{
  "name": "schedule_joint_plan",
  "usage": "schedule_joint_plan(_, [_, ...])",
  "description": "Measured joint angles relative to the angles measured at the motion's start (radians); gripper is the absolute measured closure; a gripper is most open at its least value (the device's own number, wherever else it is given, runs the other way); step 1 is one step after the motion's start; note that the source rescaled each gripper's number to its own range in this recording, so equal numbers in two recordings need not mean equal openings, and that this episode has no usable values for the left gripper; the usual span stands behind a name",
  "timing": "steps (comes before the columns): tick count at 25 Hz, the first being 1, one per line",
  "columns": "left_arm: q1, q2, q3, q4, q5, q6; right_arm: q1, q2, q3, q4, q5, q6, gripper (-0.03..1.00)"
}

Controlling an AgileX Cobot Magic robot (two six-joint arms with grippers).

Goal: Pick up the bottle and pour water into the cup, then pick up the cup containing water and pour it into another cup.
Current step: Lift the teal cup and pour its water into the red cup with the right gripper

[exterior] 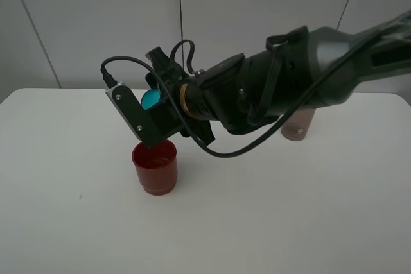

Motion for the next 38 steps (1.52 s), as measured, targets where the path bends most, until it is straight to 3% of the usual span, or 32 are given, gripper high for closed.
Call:
schedule_joint_plan(9, [0.0,0.0,0.0,0.0,0.0,0.0,0.0,0.0,0.0,0.0,0.0,-0.179,0.87])
schedule_joint_plan(28, [0.0,0.0,0.0,0.0,0.0,0.0,0.0,0.0,0.0,0.0,0.0,-0.258,0.87])
schedule_joint_plan(38, [0.0,0.0,0.0,0.0,0.0,0.0,0.0,0.0,0.0,0.0,0.0,-0.365,0.87])
